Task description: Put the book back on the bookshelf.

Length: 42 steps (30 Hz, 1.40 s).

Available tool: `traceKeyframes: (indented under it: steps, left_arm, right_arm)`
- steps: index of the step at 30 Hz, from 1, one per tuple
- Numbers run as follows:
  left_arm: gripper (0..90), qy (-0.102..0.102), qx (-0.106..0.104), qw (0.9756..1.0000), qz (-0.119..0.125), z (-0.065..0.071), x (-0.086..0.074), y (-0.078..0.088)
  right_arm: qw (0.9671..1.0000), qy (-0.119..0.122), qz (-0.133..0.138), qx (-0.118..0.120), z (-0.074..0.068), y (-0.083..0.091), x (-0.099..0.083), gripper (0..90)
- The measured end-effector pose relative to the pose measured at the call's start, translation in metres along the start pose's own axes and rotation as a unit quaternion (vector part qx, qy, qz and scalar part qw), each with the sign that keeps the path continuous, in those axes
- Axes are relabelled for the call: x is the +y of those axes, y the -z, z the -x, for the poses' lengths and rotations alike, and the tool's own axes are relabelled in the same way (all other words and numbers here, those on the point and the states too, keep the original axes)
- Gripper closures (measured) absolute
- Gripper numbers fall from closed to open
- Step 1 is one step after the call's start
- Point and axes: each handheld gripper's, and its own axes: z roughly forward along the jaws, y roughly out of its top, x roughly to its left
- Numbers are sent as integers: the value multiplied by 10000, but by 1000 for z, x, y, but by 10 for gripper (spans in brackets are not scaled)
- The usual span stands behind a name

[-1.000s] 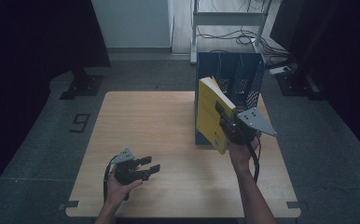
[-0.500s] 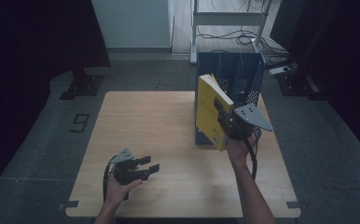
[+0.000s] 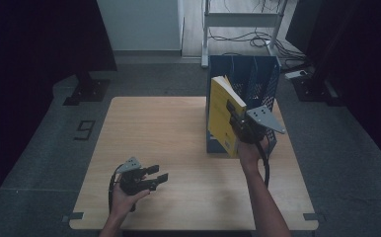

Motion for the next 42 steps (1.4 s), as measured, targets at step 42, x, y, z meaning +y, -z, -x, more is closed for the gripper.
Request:
traceKeyframes:
  steps: [42]
  left_arm:
    - [398,-8,-41,10000,-33,0,0,1]
  right_arm:
    - [9992,109,-180,-351,3,-41,0,751]
